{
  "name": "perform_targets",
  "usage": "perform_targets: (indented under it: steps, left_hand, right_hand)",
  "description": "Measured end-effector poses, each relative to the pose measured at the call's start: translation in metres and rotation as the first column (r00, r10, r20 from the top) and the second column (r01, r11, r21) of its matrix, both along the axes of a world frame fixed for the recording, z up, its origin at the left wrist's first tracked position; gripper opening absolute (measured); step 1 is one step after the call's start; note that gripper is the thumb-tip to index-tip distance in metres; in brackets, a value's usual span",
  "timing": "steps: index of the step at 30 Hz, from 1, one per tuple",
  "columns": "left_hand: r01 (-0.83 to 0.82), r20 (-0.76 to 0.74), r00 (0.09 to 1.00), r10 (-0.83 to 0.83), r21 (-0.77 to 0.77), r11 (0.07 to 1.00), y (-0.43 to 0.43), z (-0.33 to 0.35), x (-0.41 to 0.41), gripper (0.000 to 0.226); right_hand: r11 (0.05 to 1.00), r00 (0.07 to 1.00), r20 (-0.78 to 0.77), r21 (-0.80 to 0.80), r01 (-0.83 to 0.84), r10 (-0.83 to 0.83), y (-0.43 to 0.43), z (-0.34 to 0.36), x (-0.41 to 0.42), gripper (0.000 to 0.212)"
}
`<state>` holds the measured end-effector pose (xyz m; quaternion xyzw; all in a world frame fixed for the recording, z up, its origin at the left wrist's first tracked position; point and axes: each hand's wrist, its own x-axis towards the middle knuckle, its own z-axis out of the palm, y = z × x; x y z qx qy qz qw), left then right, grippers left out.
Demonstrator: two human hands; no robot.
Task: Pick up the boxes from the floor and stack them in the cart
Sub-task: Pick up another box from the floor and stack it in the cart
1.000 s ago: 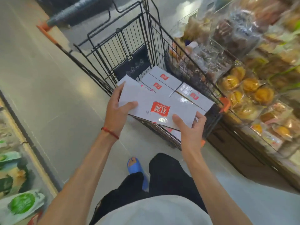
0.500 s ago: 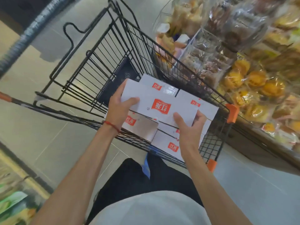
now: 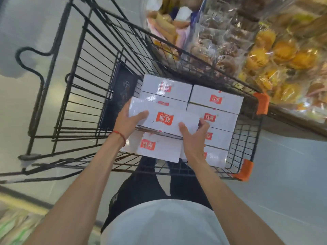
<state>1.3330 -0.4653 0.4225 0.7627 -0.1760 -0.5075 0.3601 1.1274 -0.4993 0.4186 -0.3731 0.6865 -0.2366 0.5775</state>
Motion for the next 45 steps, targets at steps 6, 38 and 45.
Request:
perform_targets:
  steps: [6, 38, 45]
  left_hand:
    - [0.104, 0.015, 0.994, -0.105, 0.094, 0.990, 0.012, -0.029, 0.018, 0.051]
    - [0.293, 0.367, 0.892, -0.265, -0.024, 0.956, 0.005, 0.019, -0.014, 0.050]
    - [0.695, 0.426, 0.687, -0.588, -0.149, 0.703, 0.012, 0.052, -0.103, 0.038]
  right_hand:
    - [0.998, 0.997, -0.068, 0.066, -0.025, 0.030, 0.012, -0.023, 0.014, 0.057]
    - [0.987, 0.986, -0.070, 0.036, 0.154, -0.151, 0.044, 0.016, -0.023, 0.035]
    - [0.914, 0.923, 0.030, -0.128, 0.385, -0.385, 0.095, 0.053, -0.103, 0.020]
